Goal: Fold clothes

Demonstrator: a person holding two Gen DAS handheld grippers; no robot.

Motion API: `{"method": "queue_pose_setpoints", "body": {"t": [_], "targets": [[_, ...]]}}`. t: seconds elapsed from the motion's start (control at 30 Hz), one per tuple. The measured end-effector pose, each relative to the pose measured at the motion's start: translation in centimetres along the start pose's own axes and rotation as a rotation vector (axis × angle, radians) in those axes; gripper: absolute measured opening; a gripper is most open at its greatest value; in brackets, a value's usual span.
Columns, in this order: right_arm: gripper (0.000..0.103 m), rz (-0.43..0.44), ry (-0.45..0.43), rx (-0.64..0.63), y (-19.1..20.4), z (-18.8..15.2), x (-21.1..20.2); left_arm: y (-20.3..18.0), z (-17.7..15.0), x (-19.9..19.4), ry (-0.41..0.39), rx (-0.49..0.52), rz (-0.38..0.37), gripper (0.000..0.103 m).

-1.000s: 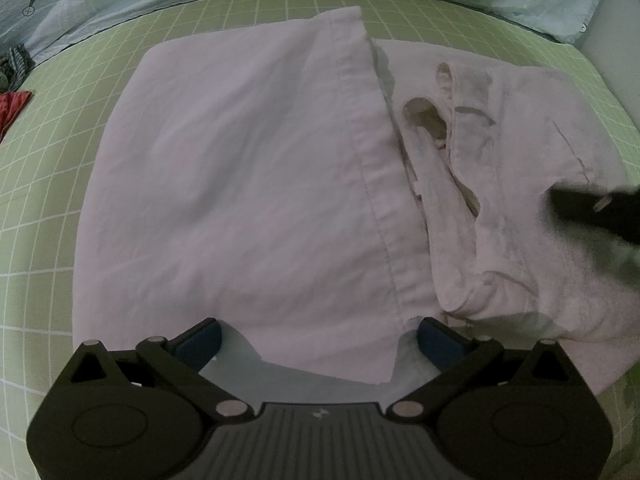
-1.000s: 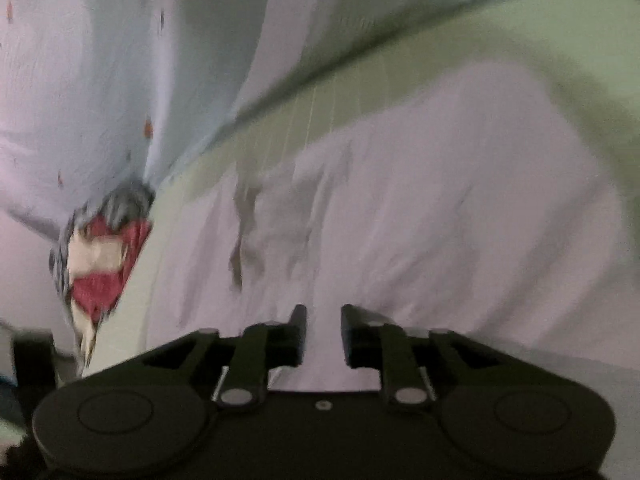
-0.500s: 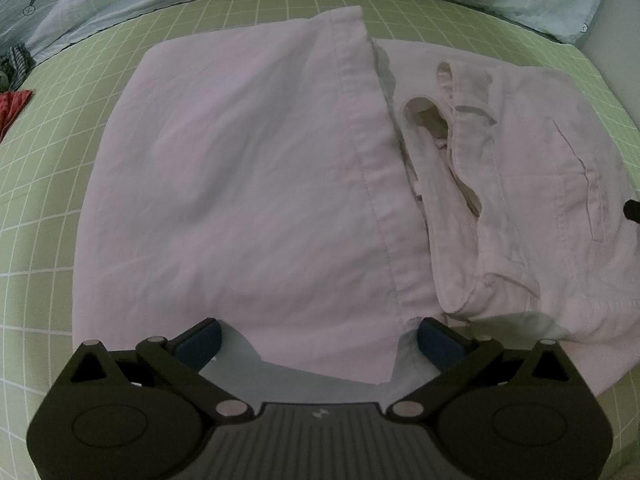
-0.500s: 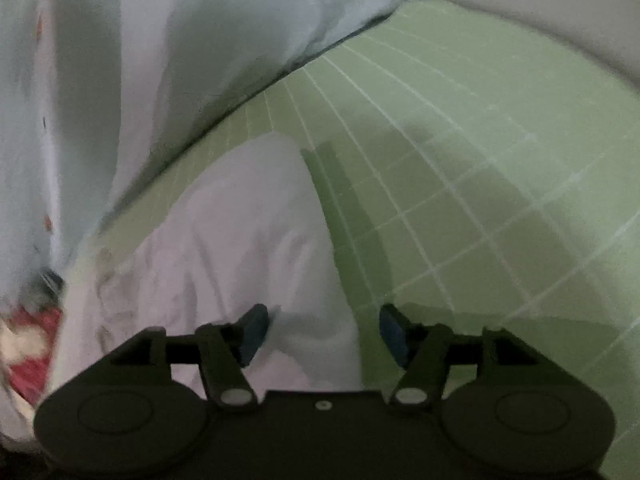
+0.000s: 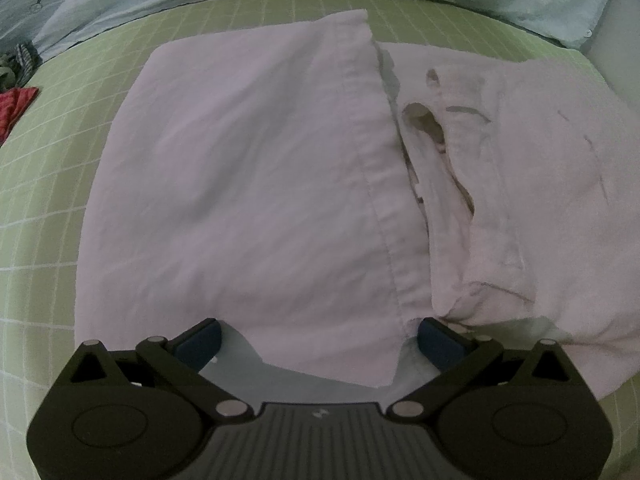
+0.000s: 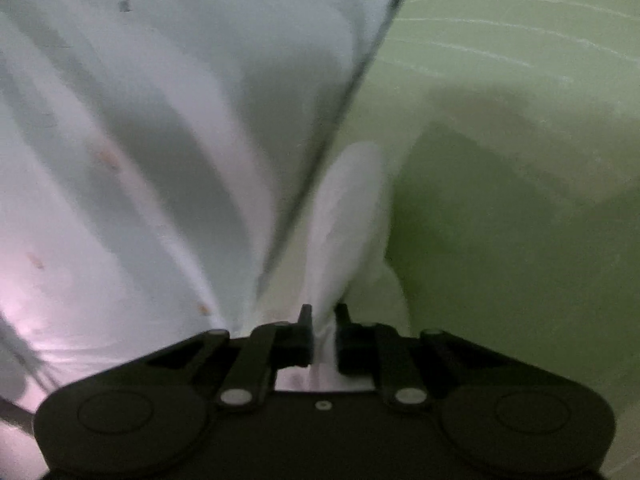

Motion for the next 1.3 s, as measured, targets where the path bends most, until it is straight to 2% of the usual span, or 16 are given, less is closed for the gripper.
{"method": "queue_pose_setpoints", "body": {"t": [0.1, 0.2, 0.33, 0.67, 0.83, 0.93, 1.03, 1.07, 1.1, 1.17, 1.2, 1.23, 1.3], "targets": [[0.011, 0.055, 0.017, 0.009, 3.0, -0.8, 0.4, 0.2, 0.1, -0.3, 0.020, -0.008, 0.006, 0.103], [0.011, 0.101, 0.036, 0.042, 5.0, -1.8, 0.9, 1.0, 0.4, -1.4, 0.007, 0.000, 0.042, 0.102], [0.011, 0.141, 0.052, 0.083, 7.0, -3.1, 2.8, 2.0, 0.7, -2.3, 0.004, -0.007, 0.021, 0.102], [0.011, 0.213, 0.096, 0.142, 11.1, -8.1, 6.2, 4.2, 2.0, -3.6, -0.006, 0.084, 0.014, 0.102], [0.011, 0.217, 0.182, 0.123, 13.3, -11.5, 9.6, 5.5, 1.9, -3.9, -0.009, 0.071, 0.016, 0.102], [0.013, 0.148, 0.248, 0.095, 14.0, -14.0, 12.7, 6.4, 1.5, -3.9, -0.005, 0.048, 0.025, 0.102], [0.020, 0.070, 0.304, 0.084, 13.7, -16.0, 15.8, 7.5, 1.0, -4.0, 0.001, 0.007, 0.040, 0.102], [0.025, 0.057, 0.325, 0.099, 13.4, -16.4, 16.5, 7.8, 0.8, -4.1, -0.001, -0.014, 0.038, 0.102], [0.036, 0.048, 0.346, 0.118, 13.2, -16.7, 17.1, 8.2, 0.6, -4.4, -0.004, -0.033, 0.032, 0.102], [0.051, 0.111, 0.371, 0.203, 13.5, -16.8, 17.1, 8.6, 0.6, -4.8, -0.017, -0.064, 0.026, 0.102], [0.053, 0.153, 0.377, 0.220, 13.8, -16.9, 16.7, 8.8, 0.6, -5.1, -0.026, -0.077, 0.027, 0.102], [0.054, 0.170, 0.369, 0.208, 14.3, -16.6, 16.2, 9.0, 0.6, -5.4, -0.037, -0.090, 0.029, 0.102], [0.056, 0.135, 0.304, 0.115, 14.9, -15.4, 14.9, 9.2, 0.8, -6.1, -0.068, -0.124, 0.019, 0.102]]}}
Point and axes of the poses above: each gripper's, at about its wrist camera, not at the fingertips, and x roughly the way its jaws point, y to its left, z to its top, the point moved 9 cm from there along x, roughly the way its jaws point, and after that the axes turned 8 degrees about -z, right-handed, at the moved point
